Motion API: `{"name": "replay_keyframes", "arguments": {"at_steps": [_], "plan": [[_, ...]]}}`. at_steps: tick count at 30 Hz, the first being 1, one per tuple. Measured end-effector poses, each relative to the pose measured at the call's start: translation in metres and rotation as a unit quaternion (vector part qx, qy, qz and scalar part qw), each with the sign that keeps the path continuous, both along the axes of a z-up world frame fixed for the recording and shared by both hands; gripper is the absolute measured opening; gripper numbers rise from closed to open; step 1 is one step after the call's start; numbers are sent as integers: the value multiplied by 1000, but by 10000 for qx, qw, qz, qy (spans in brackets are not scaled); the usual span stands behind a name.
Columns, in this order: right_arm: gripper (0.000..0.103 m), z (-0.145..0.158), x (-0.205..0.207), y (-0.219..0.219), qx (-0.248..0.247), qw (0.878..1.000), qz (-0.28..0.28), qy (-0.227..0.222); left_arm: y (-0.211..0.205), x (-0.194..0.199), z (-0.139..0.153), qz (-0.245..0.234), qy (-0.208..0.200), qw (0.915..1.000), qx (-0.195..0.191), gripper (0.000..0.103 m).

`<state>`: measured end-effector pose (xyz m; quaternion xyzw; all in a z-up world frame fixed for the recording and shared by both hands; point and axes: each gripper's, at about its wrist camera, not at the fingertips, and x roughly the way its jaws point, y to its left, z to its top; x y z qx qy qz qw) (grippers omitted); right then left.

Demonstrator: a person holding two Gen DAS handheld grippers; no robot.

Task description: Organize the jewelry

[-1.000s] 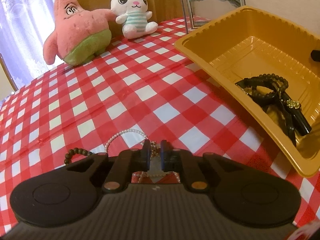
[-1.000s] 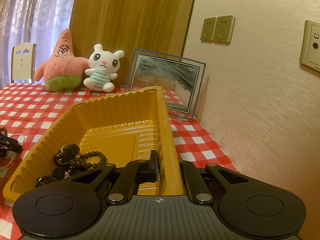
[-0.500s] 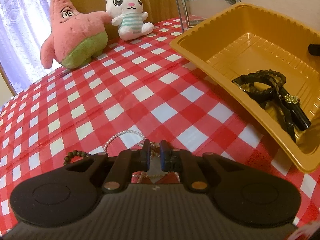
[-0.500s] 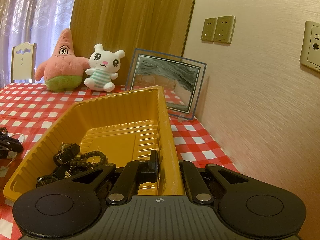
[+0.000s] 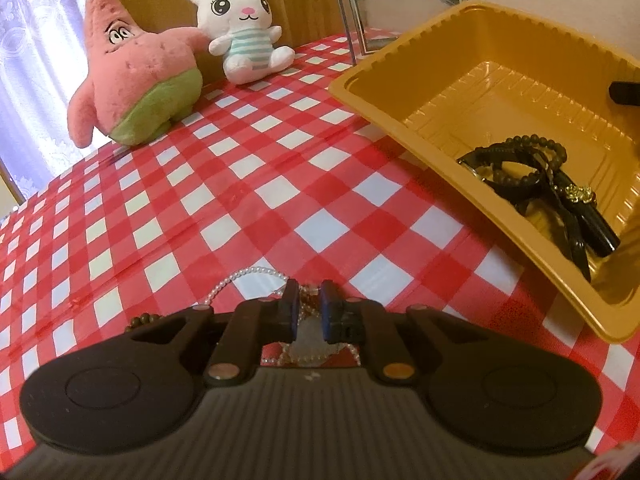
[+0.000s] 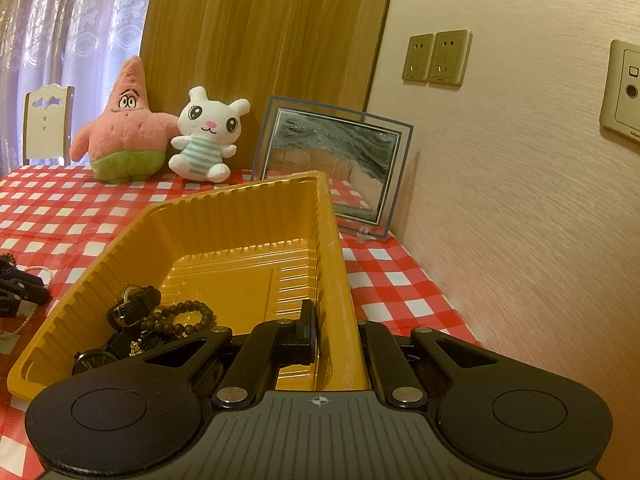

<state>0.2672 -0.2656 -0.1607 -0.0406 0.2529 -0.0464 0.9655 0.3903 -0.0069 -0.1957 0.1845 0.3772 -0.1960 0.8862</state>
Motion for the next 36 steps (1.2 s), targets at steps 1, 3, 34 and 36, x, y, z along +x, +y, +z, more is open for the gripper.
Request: {"name": "replay_keyframes", "arguments": {"at_steps": [1, 3, 34, 36], "plan": [[5, 0, 0, 1, 2, 10000, 2, 2, 0, 0, 0, -26, -12, 10000, 14, 9], [5, -1, -1, 1, -2, 10000, 10, -2, -1, 1, -1, -61, -29, 10000, 52, 10], [5, 3, -3, 4, 13, 10000, 31, -20, -13, -46, 59, -42, -35, 9949, -1010, 7], [5, 4, -4, 5, 17, 10000, 37, -31, -23, -47, 64, -98, 67, 9921, -1245, 7]]}}
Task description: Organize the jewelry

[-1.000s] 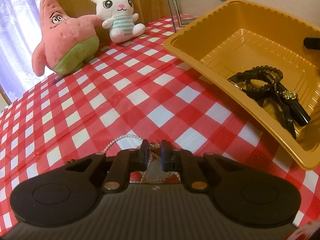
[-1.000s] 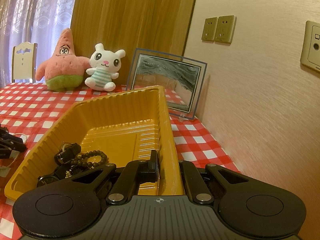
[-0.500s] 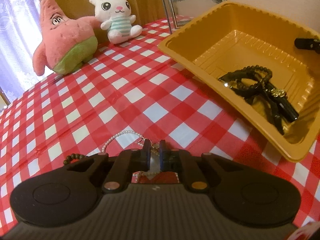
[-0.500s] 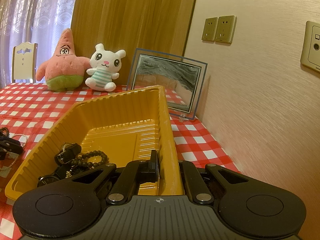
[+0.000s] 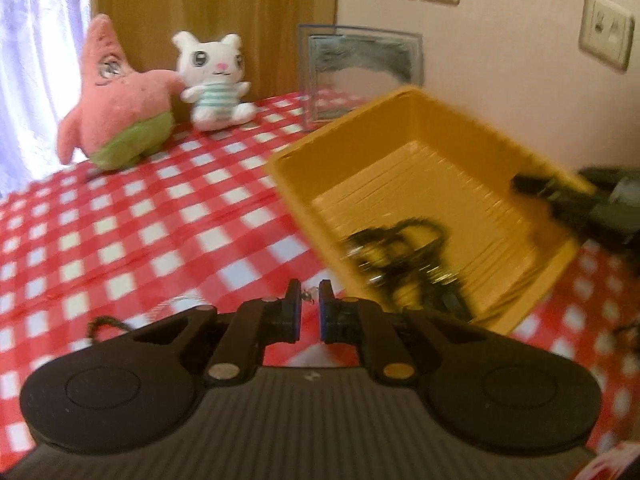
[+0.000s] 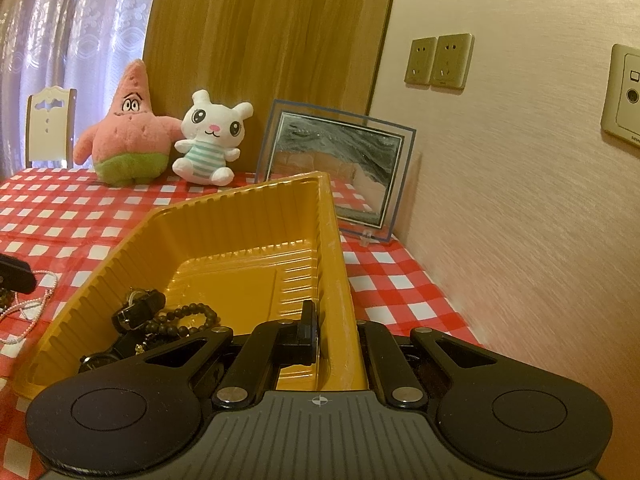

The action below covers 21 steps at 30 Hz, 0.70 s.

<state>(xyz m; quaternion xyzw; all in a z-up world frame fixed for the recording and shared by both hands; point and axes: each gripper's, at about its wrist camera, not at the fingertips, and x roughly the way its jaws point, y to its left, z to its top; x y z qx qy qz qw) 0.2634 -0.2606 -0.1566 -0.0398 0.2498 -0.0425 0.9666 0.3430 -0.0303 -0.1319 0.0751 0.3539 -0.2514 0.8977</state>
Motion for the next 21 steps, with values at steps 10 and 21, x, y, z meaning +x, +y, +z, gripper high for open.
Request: {"name": "replay_keyframes", "arguments": {"at_steps": [10, 21], "plan": [[5, 5, 1, 3, 3, 10000, 57, -51, -63, 10, -1, -473, 394, 9955, -718, 7], [5, 9, 3, 6, 12, 9999, 99, -120, -63, 6, 5, -252, 330, 9938, -1027, 26]]}}
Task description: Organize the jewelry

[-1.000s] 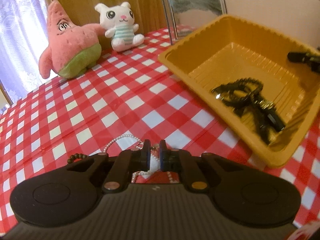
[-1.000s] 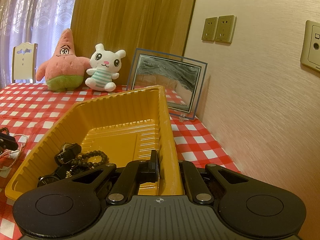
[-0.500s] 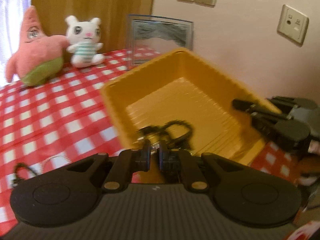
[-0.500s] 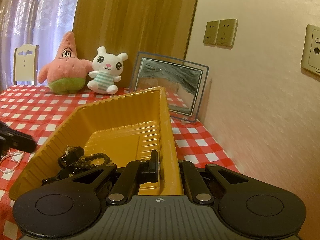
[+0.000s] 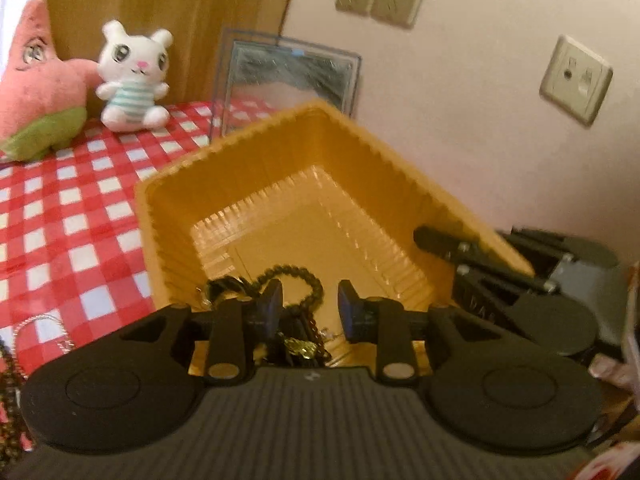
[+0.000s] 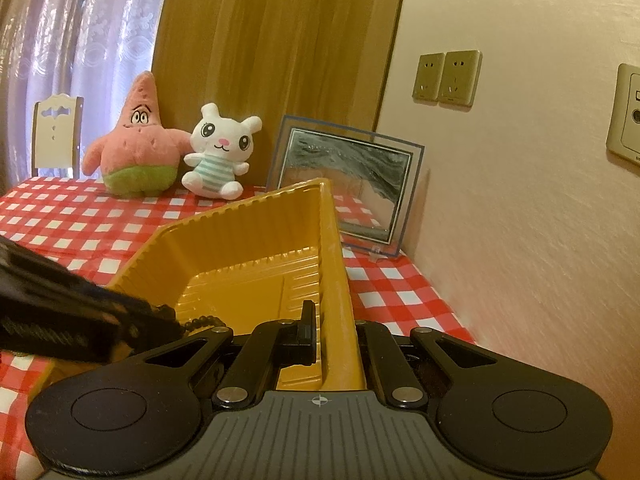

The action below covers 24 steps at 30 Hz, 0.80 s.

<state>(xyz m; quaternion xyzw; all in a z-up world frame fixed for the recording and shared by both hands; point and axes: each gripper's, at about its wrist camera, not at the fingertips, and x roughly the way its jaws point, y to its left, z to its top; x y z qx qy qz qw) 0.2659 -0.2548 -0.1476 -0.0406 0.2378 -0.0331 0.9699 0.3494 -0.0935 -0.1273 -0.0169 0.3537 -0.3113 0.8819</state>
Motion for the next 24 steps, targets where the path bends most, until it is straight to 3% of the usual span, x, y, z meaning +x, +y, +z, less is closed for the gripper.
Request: {"name": "replay_keyframes", "arguments": {"at_steps": [5, 10, 15, 24], "plan": [[5, -1, 0, 0, 2, 10000, 3, 16, 31, -13, 17, 402, -207, 9990, -54, 26], [5, -4, -1, -2, 28, 10000, -10, 56, 65, -31, 5, 839, -182, 9948, 547, 26], [5, -5, -1, -3, 27, 10000, -12, 93, 91, -25, -17, 1140, -25, 9876, 1079, 26], [5, -5, -3, -4, 2, 9999, -1, 124, 104, 9, -42, 1089, -116, 9778, 1786, 26]]}}
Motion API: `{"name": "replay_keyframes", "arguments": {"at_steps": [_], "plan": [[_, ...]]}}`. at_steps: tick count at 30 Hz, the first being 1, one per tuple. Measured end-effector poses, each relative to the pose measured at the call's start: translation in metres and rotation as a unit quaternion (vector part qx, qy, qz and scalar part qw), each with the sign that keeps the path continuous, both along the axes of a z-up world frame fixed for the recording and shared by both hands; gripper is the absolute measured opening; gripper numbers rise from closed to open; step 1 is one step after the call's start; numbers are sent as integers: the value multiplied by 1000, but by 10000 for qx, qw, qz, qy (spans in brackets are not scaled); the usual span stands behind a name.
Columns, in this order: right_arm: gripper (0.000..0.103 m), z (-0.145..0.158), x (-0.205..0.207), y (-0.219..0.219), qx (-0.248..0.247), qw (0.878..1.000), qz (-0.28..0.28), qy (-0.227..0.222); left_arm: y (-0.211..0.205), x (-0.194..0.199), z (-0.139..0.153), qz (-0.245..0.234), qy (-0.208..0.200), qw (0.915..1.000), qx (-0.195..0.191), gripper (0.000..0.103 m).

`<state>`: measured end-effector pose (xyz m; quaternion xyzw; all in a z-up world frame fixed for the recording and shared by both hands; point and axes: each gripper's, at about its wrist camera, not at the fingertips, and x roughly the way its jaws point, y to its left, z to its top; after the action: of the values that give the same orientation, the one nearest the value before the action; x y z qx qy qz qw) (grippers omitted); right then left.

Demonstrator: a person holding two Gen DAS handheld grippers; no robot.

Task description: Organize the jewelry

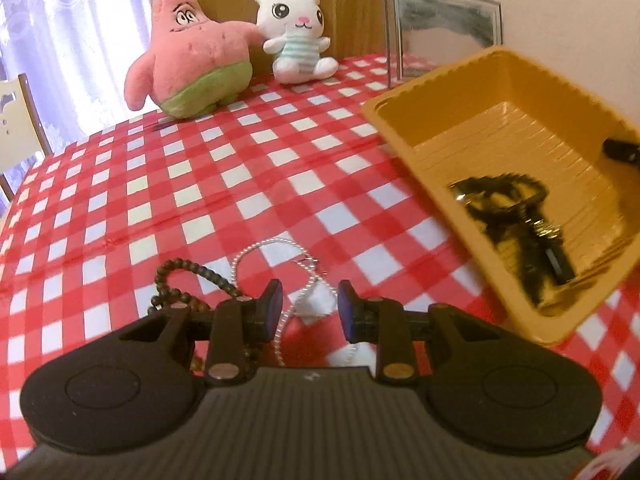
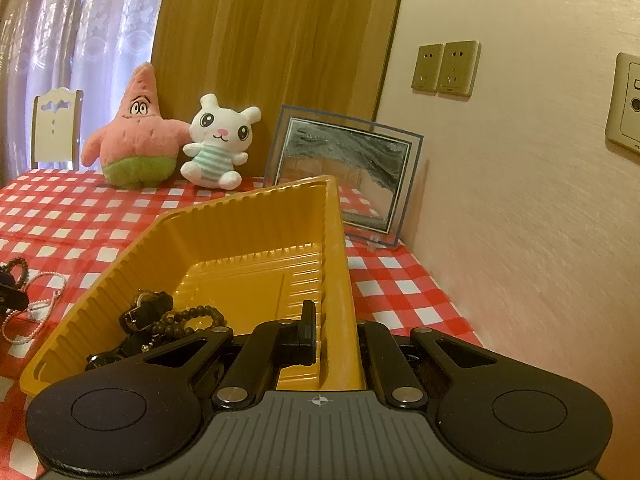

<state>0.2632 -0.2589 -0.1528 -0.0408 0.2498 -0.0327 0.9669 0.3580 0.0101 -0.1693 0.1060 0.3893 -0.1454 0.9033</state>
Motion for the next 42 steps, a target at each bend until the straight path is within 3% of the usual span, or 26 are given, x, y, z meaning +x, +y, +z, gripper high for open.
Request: {"name": "replay_keyframes", "arguments": {"at_steps": [4, 9, 14, 19, 31, 42], "plan": [[5, 0, 0, 0, 3, 10000, -5, 5, -5, 11, -9, -80, 60, 9997, 238, 23], [5, 0, 0, 0, -3, 10000, -6, 9, -12, 23, -20, -315, 302, 9979, 484, 13], [5, 0, 0, 0, -2, 10000, -7, 12, -13, 27, -21, -514, 423, 9968, 445, 2], [5, 0, -1, 0, 1, 10000, -10, 21, -11, 23, -13, -505, 385, 9974, 345, 2], [5, 0, -1, 0, 4, 10000, -11, 25, 12, 5, 75, -337, -88, 9982, -491, 2], [5, 0, -1, 0, 16, 10000, -12, 18, 12, -2, 159, -458, -843, 9900, -1030, 2]]}}
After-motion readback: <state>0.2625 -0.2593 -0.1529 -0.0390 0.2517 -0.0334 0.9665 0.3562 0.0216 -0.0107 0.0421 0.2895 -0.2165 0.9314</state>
